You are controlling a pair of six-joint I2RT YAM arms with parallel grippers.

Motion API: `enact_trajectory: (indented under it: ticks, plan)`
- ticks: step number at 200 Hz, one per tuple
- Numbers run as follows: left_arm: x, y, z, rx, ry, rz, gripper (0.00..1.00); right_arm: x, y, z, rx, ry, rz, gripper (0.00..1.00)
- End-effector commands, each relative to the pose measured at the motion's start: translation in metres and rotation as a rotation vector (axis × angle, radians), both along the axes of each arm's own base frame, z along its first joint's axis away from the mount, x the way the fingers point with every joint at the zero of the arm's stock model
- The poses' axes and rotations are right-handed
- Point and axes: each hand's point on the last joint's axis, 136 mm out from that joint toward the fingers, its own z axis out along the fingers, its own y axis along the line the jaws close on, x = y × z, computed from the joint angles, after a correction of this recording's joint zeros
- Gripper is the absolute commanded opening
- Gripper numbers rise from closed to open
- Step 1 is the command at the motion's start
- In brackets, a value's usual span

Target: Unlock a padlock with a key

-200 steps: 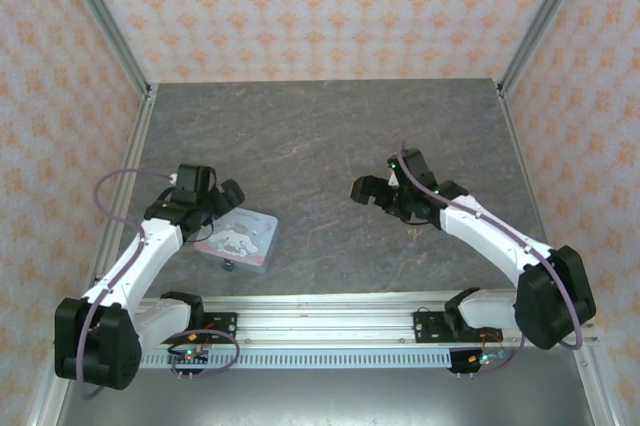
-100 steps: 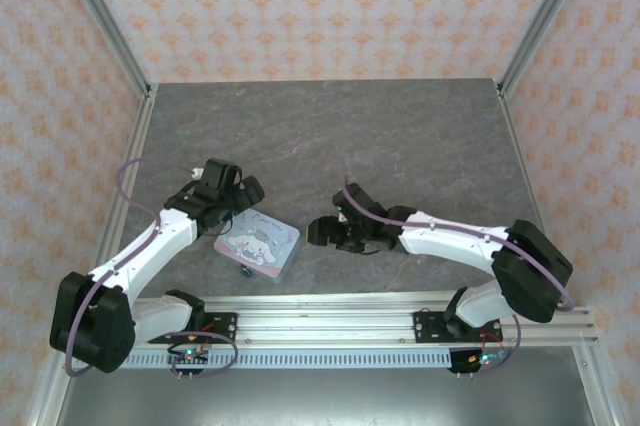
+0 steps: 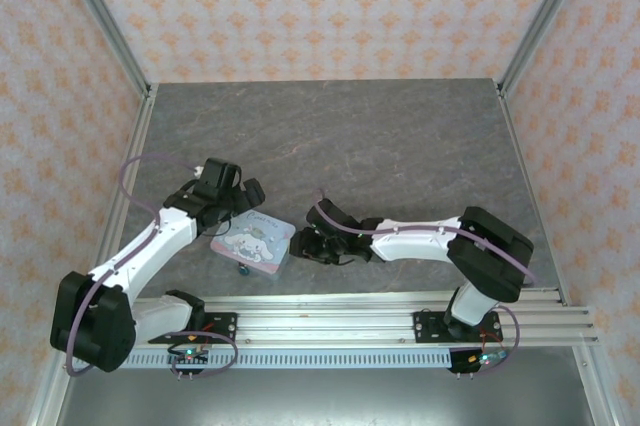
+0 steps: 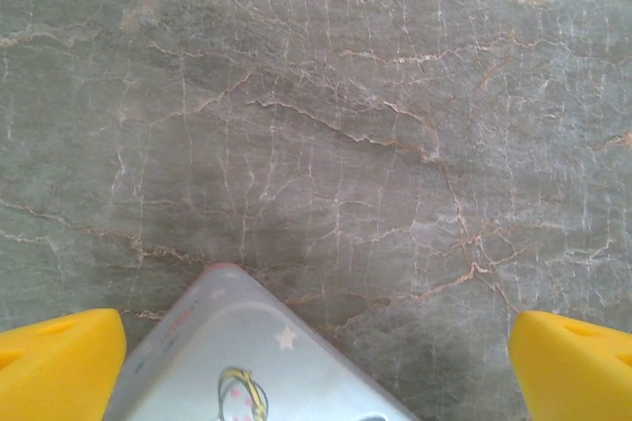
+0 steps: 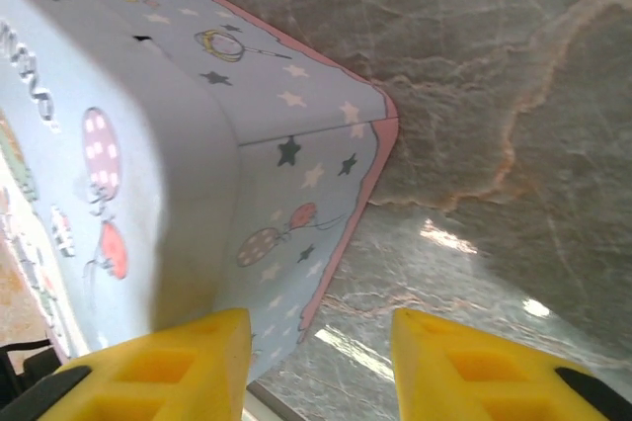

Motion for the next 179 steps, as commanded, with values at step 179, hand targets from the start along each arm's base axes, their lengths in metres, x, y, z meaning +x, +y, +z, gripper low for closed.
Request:
enact_trajectory:
  ticks: [179]
  plan:
    - [-0.028,0.023,0.005,0.095,0.012,-0.018,1.0,0.014,0.008,0.049,0.149,-0.071,-0.095,0.46]
